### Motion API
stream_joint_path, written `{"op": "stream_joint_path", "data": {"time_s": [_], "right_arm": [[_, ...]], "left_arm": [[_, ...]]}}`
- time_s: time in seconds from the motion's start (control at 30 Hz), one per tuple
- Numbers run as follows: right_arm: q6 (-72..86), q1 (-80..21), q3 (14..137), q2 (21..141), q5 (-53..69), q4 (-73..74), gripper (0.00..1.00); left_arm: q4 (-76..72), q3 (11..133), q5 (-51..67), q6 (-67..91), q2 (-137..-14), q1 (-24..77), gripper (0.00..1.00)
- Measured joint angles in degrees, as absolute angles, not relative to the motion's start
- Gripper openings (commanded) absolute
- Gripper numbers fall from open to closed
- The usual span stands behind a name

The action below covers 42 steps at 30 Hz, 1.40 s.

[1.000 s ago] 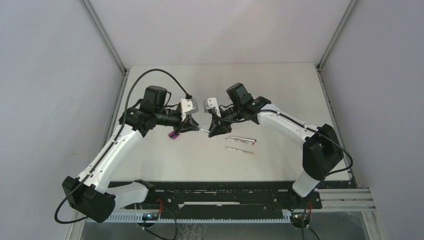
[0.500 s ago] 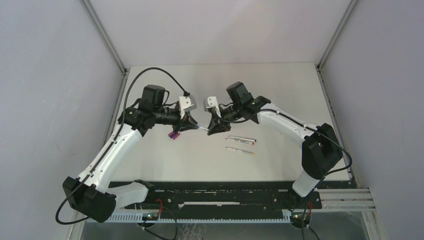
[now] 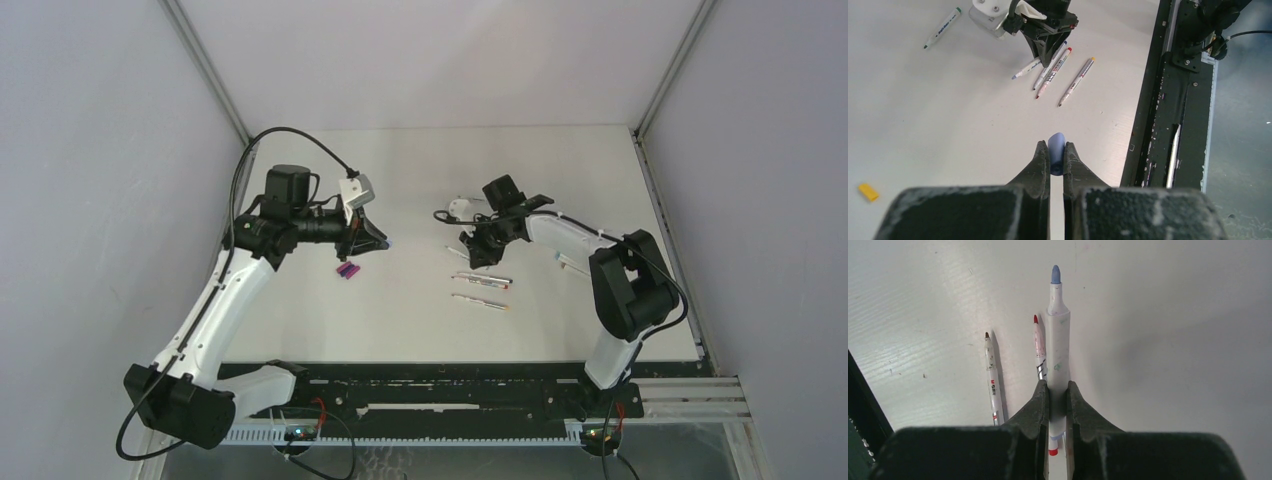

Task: Open the pen caps
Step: Place the pen at the center of the board.

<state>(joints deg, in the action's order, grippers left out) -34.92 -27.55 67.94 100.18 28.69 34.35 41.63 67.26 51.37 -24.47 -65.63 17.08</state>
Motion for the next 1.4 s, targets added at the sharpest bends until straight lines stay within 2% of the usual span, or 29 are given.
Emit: {"op": "stream_joint_path", "data": {"time_s": [0.33, 0.57, 0.87, 1.13, 1.4], "right_arm": [[-34.5, -28.1, 67.9, 100.0, 28.3, 34.2, 0.00], [-33.6, -26.9, 68.0, 99.5, 25.5, 34.1, 0.00], [-33.6, -24.1, 68.0, 96.5, 17.8, 33.9, 0.00], [-34.9, -24.4, 68.1, 95.2, 10.2, 31.9, 0.00], [-39.3, -24.4, 78.0, 101.1, 3.6, 33.3, 0.00]], "left_arm": [[41.1, 67.3, 50.7, -24.0, -65.6, 17.1, 0.00], [40.0, 67.3, 44.1, -24.0, -64.8, 16.3, 0.00], [39.9, 66.5, 38.0, -26.1, -64.0, 10.4, 0.00], [38.6, 58.6, 38.2, -27.1, -63.4, 4.1, 0.00], [37.2, 56.2, 39.7, -27.1, -58.6, 4.0, 0.00]]}}
